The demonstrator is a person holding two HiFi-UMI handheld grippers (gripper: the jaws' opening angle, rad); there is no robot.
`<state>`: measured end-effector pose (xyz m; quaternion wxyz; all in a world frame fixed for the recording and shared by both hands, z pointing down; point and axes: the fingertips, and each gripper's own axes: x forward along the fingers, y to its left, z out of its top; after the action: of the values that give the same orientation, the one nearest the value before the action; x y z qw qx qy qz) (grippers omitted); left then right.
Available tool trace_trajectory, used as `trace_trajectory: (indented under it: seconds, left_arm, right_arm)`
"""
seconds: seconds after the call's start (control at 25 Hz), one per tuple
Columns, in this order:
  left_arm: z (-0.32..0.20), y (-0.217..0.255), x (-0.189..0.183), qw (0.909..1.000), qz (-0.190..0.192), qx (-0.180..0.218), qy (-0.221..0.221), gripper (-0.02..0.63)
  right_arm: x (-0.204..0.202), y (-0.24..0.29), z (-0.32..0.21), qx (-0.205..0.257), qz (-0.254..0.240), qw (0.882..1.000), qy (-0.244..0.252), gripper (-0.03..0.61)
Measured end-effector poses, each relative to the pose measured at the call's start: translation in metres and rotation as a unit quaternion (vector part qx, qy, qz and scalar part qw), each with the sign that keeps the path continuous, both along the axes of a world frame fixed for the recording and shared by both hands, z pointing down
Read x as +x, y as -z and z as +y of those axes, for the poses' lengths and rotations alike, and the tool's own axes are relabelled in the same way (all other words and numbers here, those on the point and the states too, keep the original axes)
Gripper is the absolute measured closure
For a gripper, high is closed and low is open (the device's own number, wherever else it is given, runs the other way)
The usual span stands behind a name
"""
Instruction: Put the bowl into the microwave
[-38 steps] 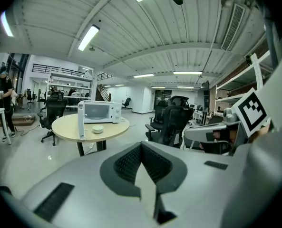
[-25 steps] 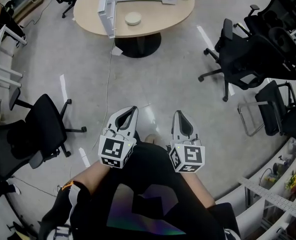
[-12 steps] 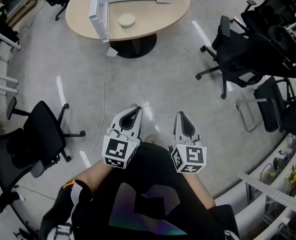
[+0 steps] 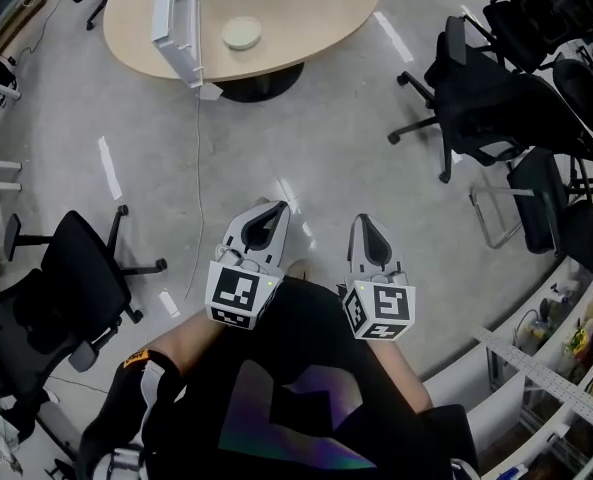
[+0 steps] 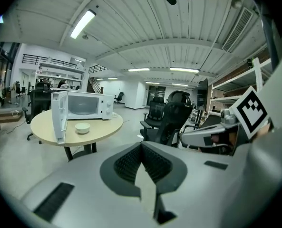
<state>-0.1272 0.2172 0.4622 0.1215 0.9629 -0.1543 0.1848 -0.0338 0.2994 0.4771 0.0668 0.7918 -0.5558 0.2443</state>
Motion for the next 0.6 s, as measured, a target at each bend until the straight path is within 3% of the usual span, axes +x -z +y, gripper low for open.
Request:
trace_trajectory:
  seconds: [0.6]
  left_arm:
    - [-0.119, 0.005, 0.033, 0.9993, 0.031, -0.016, -0.013, 0.568]
  right_arm:
    - [0.033, 0.012, -0.111, -0.018, 0.026, 0.999, -0.021, 0.563]
